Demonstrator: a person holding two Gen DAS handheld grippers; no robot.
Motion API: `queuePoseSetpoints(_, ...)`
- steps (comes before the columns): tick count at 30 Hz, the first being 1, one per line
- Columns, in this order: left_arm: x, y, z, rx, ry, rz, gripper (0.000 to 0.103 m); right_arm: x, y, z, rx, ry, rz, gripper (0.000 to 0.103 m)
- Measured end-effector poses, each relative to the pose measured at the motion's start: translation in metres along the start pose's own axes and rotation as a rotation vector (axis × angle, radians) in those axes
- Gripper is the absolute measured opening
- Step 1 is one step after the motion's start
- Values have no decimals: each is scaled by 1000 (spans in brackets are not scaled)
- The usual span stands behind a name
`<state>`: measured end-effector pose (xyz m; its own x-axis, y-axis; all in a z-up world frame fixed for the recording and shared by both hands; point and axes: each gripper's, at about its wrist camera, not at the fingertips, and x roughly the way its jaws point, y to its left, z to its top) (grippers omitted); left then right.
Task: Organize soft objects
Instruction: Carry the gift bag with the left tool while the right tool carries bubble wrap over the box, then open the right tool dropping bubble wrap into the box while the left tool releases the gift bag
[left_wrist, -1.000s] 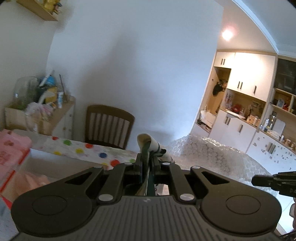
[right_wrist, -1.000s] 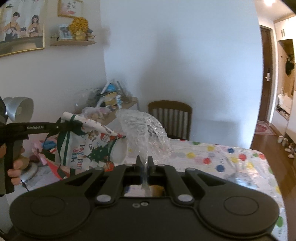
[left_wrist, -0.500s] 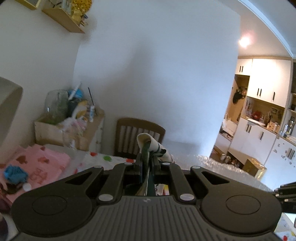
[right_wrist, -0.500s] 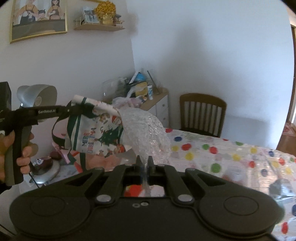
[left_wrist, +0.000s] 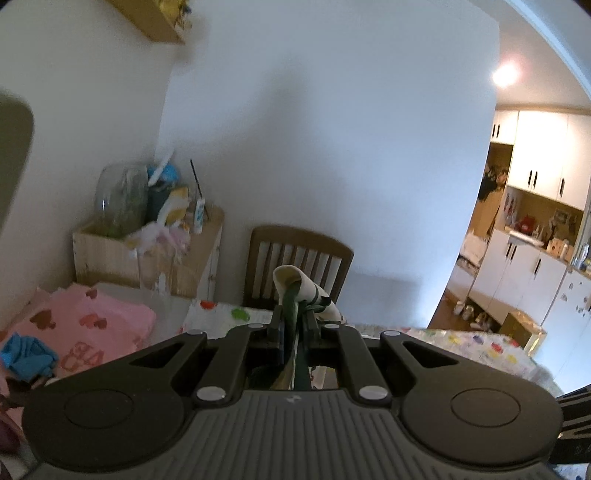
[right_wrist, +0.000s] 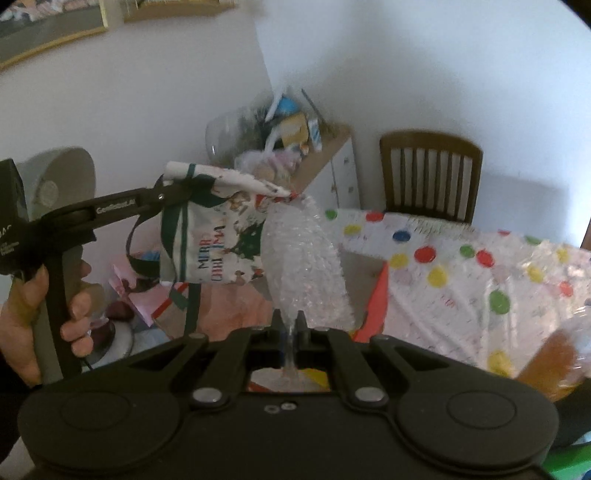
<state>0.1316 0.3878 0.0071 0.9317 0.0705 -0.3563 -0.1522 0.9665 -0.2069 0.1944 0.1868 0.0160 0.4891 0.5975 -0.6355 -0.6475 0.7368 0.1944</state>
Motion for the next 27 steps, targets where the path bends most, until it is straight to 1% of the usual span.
queuePoseSetpoints(5, 30, 16, -14, 0, 76, -8, 9, 42, 10, -1, -10, 72, -31, 3)
queuePoseSetpoints(9, 51, 28, -25, -6, 134, 0, 9, 72, 11, -2, -7, 123, -54, 3)
queuePoseSetpoints(14, 65, 37, -35, 15, 180, 13, 9, 106, 16, -5, -48, 180, -96, 3)
queuePoseSetpoints(19, 77, 49, -45, 21, 240, 38, 8, 137, 26, -12, -128, 250, -126, 4)
queuePoseSetpoints(23, 82, 53, -54, 52, 289, 66, 8, 157, 29, -19, -155, 297, -124, 5)
queuePoseSetpoints(27, 86, 57, -65, 83, 356, 87, 8, 166, 35, -26, -193, 324, -124, 7)
